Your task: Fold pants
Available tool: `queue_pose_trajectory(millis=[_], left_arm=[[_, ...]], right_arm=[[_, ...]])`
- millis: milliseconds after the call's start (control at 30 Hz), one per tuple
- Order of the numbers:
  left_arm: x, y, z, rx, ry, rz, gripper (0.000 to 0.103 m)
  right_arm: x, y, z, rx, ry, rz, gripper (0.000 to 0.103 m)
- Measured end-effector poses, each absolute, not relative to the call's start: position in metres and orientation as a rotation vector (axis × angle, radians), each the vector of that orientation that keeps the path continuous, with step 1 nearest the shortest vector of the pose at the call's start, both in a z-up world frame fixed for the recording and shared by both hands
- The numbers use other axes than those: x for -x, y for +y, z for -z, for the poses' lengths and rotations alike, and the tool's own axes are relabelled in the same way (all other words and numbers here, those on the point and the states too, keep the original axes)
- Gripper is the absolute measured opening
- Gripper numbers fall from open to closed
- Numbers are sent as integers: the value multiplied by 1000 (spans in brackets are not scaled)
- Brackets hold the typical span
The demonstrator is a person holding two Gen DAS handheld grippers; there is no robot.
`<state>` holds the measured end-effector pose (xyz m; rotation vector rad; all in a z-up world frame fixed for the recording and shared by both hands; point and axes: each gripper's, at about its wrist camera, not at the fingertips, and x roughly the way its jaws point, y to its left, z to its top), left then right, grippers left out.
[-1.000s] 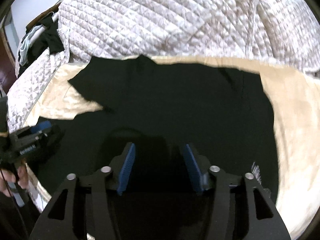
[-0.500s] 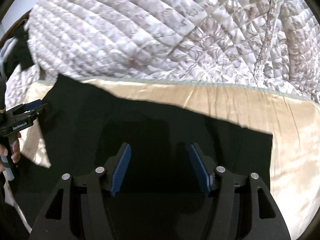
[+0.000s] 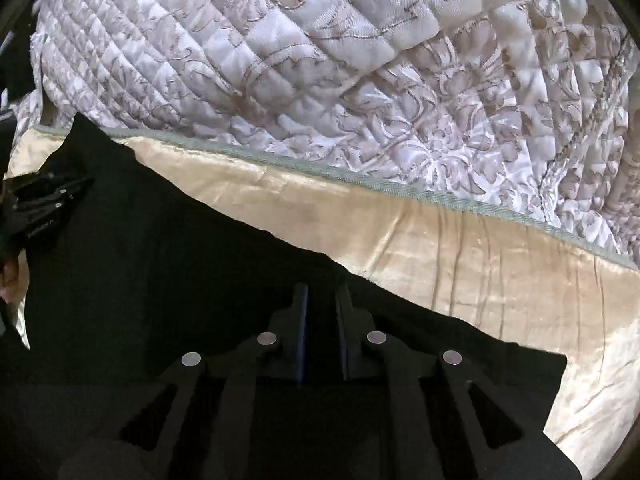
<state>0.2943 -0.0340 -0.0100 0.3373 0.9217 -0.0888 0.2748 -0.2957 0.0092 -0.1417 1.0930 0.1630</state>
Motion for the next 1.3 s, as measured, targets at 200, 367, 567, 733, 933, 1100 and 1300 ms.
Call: queue_pose_trajectory(millis=[200, 367, 567, 733, 933, 1100, 1300], left_arm=[[-261, -10, -28, -199, 832, 73, 2], [-205, 13, -75, -119, 739, 103, 2], [-114, 41, -106, -40, 680, 117, 2], [-31, 57, -85, 11, 736, 116, 3], [22, 71, -30, 107, 952, 71, 3], [41, 79, -48, 139, 898, 51, 20], [25, 49, -63, 89, 842, 119, 60]], right_arm=[[-254, -295, -42, 98, 1003, -185, 9], [-203, -292, -89, 48, 891, -226, 7], [-102, -290, -129, -28, 800, -264, 3], [-15, -294, -115, -138, 835, -262, 3], [43, -295, -53, -238, 1035, -217, 4], [60, -309, -40, -367, 1071, -197, 14], [71, -333, -41, -507, 1015, -135, 48]])
